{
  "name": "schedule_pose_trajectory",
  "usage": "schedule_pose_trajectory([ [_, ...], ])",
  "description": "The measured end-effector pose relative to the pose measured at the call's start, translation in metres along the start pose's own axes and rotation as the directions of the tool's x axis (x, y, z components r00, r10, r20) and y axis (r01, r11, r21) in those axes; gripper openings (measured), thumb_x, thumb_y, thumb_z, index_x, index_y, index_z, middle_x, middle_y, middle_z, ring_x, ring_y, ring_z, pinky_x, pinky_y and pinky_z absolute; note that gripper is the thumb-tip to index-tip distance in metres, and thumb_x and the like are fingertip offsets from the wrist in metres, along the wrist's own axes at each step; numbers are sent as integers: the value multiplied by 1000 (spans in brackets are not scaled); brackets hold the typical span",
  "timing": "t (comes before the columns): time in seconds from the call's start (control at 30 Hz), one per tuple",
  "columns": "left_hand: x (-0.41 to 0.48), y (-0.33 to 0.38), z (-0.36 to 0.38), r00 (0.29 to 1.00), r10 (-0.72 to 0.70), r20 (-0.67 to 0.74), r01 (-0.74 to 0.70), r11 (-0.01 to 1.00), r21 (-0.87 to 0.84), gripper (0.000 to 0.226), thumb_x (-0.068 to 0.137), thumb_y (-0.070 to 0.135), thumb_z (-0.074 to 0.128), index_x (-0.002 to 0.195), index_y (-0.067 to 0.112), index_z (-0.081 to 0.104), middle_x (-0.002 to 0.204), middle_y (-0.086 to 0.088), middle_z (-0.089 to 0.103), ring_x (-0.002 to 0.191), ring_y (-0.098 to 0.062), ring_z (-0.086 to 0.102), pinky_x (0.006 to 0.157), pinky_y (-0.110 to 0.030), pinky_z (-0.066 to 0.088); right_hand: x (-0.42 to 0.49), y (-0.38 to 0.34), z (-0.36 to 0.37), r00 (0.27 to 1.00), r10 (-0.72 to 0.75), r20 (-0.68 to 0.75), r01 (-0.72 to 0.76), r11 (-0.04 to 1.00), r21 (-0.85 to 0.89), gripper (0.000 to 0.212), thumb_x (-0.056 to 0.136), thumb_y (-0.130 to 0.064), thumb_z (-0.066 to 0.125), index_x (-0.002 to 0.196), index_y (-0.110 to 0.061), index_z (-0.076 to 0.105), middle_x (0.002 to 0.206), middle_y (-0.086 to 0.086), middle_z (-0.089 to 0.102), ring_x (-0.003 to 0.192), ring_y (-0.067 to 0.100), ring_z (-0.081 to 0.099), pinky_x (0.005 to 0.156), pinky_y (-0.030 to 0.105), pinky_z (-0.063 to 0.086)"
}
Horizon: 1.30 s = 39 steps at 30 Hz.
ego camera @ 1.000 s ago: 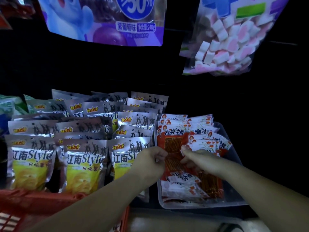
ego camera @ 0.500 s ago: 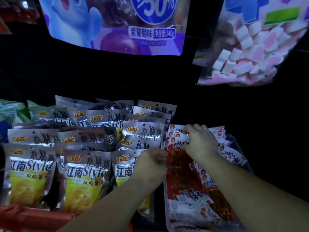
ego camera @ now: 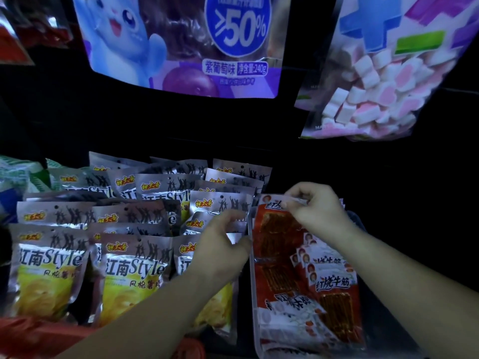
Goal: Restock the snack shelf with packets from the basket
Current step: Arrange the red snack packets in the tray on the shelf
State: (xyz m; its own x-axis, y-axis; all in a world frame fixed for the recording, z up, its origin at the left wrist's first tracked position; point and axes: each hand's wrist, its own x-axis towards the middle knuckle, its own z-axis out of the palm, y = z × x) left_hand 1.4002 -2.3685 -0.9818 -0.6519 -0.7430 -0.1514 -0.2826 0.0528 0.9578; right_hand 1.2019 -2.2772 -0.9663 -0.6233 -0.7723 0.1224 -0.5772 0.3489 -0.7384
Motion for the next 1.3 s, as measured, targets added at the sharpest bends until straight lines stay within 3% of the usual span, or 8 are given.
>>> schedule_pose_trajectory([
  [0.13, -6, 21, -3, 987, 32, 158, -13, 993, -121, 51, 90, 13, 77, 131, 28, 50, 116, 15, 69, 106, 6, 64, 77, -9, 54, -21, -29, -33, 981, 45, 191, -91, 967, 238, 15, 86, -12, 82, 96, -20, 73, 96, 5, 76, 91, 23, 74, 83, 43, 61],
  [0.37, -24, 35, -1, 984, -68, 166, 111, 958, -263, 8, 93, 3, 71, 101, 5, 69, 79, -7, 74, 66, -15, 67, 59, -28, 54, -57, -32, -38, 954, 251, 163, -299, 802, 517, 62, 71, -33, 85, 128, -30, 63, 111, 4, 74, 99, 26, 75, 90, 52, 60],
  [0.53, -34, 30, -6, 979, -113, 169, 166, 923, -346, 8, 93, 4, 71, 95, 7, 64, 78, -1, 74, 69, -15, 70, 82, -53, 56, -87, -19, -23, 863, 314, 395, -492, 697, 521, 34, 92, -2, 70, 124, -11, 64, 108, 12, 78, 101, 32, 74, 93, 55, 57],
  [0.7, -35, 31, -19, 996, 1, 95, 10, 993, -115, 53, 87, 7, 80, 127, 33, 58, 93, 6, 71, 81, -3, 69, 64, -12, 52, -98, -18, -24, 842, 235, 485, -443, 815, 373, 32, 96, 3, 64, 121, -18, 65, 106, 10, 78, 99, 31, 75, 88, 50, 61],
  [0.83, -34, 27, -26, 986, 78, 150, -82, 996, 23, 57, 86, 6, 80, 133, 33, 61, 95, -2, 66, 79, -3, 68, 73, -8, 51, -97, -22, -24, 923, 171, 345, -292, 895, 338, 65, 91, 5, 71, 137, -41, 59, 98, -1, 75, 90, 21, 75, 81, 35, 63],
  [0.97, -39, 24, -25, 964, 48, 260, -72, 994, 85, 70, 88, 12, 80, 143, 41, 48, 122, 26, 54, 99, 22, 55, 81, -6, 49, -90, -23, -24, 906, 109, 409, -248, 921, 302, 56, 91, 4, 71, 118, -46, 73, 124, 9, 68, 107, 34, 70, 90, 53, 61],
  [1.1, -39, 20, -21, 981, 51, 187, -61, 997, 47, 40, 93, 7, 73, 126, 29, 65, 102, -7, 65, 82, -16, 68, 69, -35, 60, -90, -27, -20, 907, 100, 410, -236, 926, 295, 55, 91, -1, 74, 120, -47, 71, 113, 7, 70, 102, 33, 71, 87, 54, 60],
  [1.3, -37, 18, -22, 992, 30, 119, -28, 999, -20, 60, 95, 7, 70, 147, 30, 50, 111, 12, 59, 73, 10, 62, 61, -6, 48, -89, -24, -13, 911, 202, 361, -326, 887, 327, 61, 92, 4, 69, 138, -35, 58, 103, -2, 77, 99, 18, 75, 96, 47, 59],
])
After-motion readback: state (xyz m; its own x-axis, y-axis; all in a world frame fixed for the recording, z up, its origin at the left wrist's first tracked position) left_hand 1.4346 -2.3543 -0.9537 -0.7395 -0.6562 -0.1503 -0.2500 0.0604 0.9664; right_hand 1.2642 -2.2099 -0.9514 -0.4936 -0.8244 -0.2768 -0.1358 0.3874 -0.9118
